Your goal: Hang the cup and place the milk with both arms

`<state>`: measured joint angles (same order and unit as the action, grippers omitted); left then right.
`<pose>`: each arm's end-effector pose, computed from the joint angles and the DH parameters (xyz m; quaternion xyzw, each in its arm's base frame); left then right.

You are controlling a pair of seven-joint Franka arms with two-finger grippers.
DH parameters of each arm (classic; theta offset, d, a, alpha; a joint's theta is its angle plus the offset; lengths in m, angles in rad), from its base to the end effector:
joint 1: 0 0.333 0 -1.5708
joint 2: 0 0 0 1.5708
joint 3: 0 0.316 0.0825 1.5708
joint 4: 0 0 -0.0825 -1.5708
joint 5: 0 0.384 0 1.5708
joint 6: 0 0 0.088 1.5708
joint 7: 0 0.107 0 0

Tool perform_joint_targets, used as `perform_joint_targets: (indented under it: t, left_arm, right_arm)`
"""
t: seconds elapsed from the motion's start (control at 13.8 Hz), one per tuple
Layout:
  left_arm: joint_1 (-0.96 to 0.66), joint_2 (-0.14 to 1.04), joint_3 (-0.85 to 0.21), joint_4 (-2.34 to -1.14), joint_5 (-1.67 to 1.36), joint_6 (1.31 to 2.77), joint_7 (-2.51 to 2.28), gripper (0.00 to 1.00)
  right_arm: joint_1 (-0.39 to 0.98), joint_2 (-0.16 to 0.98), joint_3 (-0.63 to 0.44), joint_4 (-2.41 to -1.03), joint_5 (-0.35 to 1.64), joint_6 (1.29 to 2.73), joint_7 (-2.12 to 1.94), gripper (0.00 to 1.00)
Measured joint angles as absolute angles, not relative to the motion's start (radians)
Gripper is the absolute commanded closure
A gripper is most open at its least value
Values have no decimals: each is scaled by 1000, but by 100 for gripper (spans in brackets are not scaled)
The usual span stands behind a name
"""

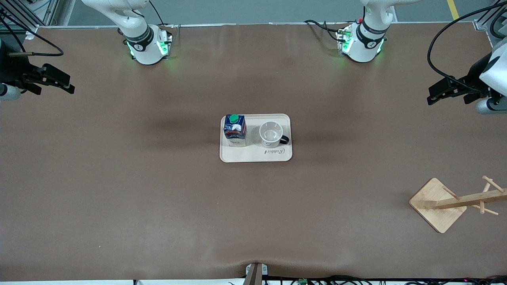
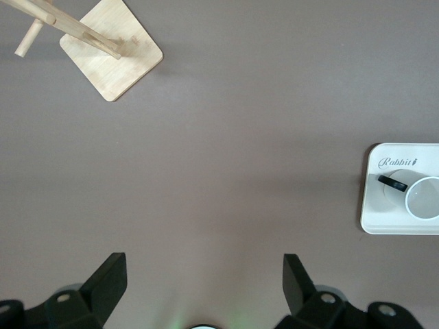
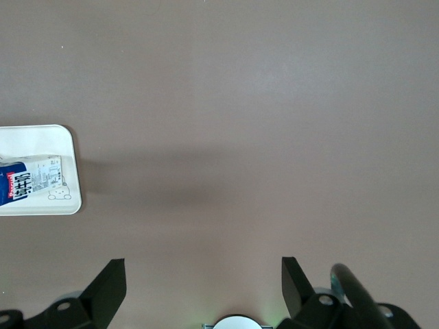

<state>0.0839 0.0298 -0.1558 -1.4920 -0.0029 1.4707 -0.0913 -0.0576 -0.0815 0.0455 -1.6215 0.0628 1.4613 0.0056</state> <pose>0.5523 -0.0387 0.6365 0.9996 0.0096 -0.0256 0.0017 0.5172 0.0021 0.6355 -0.9988 0.0068 0.0393 0.0296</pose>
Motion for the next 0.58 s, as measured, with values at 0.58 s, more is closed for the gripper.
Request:
perform_joint_targets:
  t: [0.58]
  left_arm:
    - [84,30,-155,-1492,22,1465,-91,0]
  right_arm:
    - [-58,-80,46,-1621,63,1465,6,0]
